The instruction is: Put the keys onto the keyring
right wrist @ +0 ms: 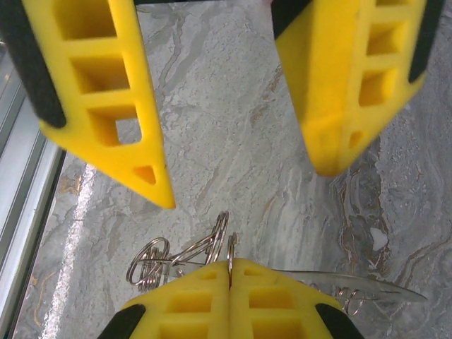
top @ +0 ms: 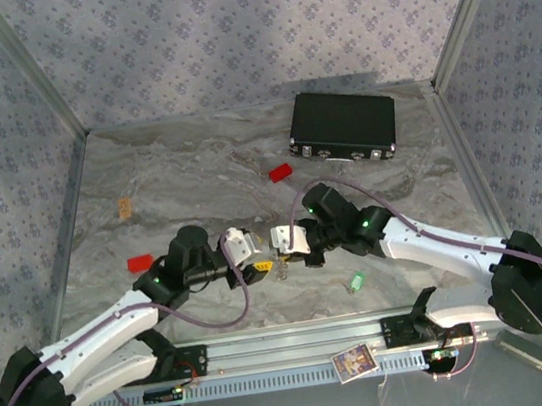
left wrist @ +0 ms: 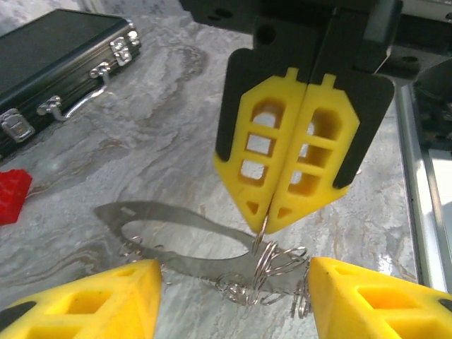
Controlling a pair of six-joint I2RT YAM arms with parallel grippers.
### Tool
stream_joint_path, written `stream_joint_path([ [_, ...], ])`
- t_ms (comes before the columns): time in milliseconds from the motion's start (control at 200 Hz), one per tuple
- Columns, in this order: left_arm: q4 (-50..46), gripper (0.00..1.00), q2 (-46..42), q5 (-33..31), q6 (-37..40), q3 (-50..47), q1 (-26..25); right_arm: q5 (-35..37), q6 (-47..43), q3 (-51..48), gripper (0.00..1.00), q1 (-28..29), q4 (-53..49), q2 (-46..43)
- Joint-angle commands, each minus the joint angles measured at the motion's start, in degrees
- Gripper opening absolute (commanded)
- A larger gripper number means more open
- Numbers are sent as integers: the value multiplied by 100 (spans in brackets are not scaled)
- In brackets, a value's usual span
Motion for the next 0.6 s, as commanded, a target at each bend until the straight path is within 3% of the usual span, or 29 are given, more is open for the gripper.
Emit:
stream_joint_path([
  [0,-424,60,353,499,69,282,-29,41,-106,-21,0,29,-68,-142],
  [125,-379,59,617,571,56,367,-33,84,-99,-14,0,41,-79,-157],
  [375,-379,42,816,1049,30,386,-48,163,-85,-48,0,42,-18,-166],
  [594,-223,36,620,1318,104,220,-106,199,-87,-57,0,29,-2,-160],
])
